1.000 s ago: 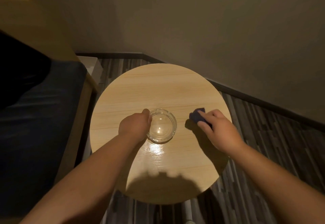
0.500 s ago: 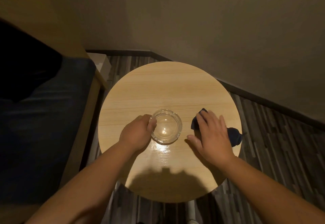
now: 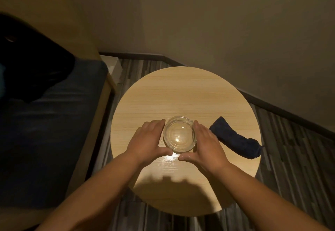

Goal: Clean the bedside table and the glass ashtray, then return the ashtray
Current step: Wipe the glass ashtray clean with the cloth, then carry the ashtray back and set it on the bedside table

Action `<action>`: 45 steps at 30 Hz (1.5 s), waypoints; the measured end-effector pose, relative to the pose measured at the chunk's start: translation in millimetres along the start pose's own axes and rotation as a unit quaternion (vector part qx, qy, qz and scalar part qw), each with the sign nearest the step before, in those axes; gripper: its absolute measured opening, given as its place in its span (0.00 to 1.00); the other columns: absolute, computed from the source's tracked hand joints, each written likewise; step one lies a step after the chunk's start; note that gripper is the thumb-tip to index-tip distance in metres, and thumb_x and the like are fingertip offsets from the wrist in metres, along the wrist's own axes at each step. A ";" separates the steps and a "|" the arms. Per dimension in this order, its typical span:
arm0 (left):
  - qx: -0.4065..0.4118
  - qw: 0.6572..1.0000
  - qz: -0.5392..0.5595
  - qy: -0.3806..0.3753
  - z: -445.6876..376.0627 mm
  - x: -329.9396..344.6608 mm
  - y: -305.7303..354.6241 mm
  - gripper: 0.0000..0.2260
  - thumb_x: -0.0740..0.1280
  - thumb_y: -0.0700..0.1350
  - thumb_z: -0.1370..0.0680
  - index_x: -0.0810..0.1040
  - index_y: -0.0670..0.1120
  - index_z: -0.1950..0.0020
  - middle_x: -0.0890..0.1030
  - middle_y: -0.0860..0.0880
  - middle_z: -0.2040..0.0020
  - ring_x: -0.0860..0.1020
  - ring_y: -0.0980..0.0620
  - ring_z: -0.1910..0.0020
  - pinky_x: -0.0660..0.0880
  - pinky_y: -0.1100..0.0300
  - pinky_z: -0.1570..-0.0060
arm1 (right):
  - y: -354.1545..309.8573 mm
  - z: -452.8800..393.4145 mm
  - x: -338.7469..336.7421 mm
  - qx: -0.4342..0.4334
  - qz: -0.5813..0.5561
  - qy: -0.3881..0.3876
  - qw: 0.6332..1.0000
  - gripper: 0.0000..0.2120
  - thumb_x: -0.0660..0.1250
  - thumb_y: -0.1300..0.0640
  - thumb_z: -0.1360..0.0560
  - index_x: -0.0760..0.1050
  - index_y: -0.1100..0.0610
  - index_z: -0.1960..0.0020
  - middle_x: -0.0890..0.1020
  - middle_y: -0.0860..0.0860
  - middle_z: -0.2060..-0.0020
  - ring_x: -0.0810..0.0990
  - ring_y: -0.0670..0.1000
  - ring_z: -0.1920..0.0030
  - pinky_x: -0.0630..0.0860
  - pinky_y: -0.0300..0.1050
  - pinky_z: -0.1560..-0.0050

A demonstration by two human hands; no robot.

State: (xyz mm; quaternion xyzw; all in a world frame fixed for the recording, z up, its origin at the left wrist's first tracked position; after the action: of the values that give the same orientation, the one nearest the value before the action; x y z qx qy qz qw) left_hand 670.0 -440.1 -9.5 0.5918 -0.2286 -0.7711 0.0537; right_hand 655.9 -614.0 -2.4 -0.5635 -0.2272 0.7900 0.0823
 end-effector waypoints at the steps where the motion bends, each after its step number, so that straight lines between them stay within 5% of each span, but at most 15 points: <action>1: 0.010 1.000 0.005 0.005 -2.6 1.2 2.0 0.47 0.71 0.68 0.35 0.57 0.50 0.23 0.65 0.52 0.27 0.64 0.49 0.31 0.63 0.53 0.34 | 0.2 -1.4 0.3 0.000 -0.002 0.002 1.000 0.58 0.72 0.31 0.38 0.44 0.54 0.22 0.58 0.51 0.24 0.54 0.51 0.25 0.52 0.47 0.28; 12: 0.009 0.987 0.158 0.021 6.9 -38.8 13.5 0.43 0.77 0.61 0.36 0.61 0.56 0.26 0.69 0.56 0.32 0.69 0.57 0.35 0.69 0.58 0.38 | -25.2 0.2 -34.8 0.003 -0.124 0.009 0.992 0.58 0.75 0.34 0.40 0.46 0.51 0.23 0.60 0.48 0.25 0.59 0.48 0.27 0.61 0.45 0.31; 17: -0.008 0.986 0.157 0.055 36.3 -145.0 31.2 0.43 0.78 0.58 0.35 0.61 0.56 0.26 0.68 0.56 0.32 0.71 0.58 0.40 0.71 0.58 0.39 | -98.0 10.0 -114.8 -0.050 -0.116 0.024 0.992 0.56 0.76 0.38 0.37 0.43 0.50 0.23 0.57 0.49 0.24 0.60 0.50 0.27 0.64 0.46 0.31; 29: -0.087 0.964 0.140 0.207 221.0 -374.1 69.0 0.41 0.77 0.57 0.33 0.60 0.56 0.25 0.67 0.53 0.28 0.70 0.54 0.33 0.70 0.58 0.38 | -321.0 106.7 -268.5 -0.224 -0.043 0.034 0.973 0.56 0.75 0.38 0.37 0.44 0.50 0.23 0.58 0.50 0.24 0.65 0.52 0.29 0.68 0.46 0.36; 36: -0.181 0.924 0.140 0.308 348.6 -416.3 65.8 0.39 0.77 0.55 0.32 0.61 0.53 0.26 0.69 0.50 0.30 0.71 0.52 0.34 0.65 0.64 0.43 | -428.6 163.2 -270.9 -0.358 -0.014 -0.028 0.933 0.56 0.75 0.36 0.37 0.44 0.51 0.23 0.58 0.51 0.24 0.63 0.51 0.28 0.65 0.47 0.34; 45: -0.326 0.848 0.124 0.400 544.3 -418.7 27.1 0.39 0.78 0.56 0.35 0.63 0.56 0.28 0.72 0.54 0.33 0.70 0.56 0.36 0.65 0.61 0.39 | -572.6 258.3 -193.4 -0.503 -0.009 -0.122 0.855 0.55 0.78 0.42 0.38 0.48 0.52 0.23 0.62 0.51 0.26 0.62 0.50 0.28 0.62 0.42 0.34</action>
State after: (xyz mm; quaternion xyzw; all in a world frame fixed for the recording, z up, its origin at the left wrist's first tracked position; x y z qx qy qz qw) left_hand 277.7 -159.0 479.8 0.7639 0.0054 -0.4850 0.4257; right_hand 412.1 -251.7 488.8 -0.4252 -0.6071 0.6293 -0.2337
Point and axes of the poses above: each hand's wrist, its own z-axis away from the middle knuckle, its own x-axis out of the palm, y = z × x, the point moved 8 cm from there along -z, towards the middle knuckle
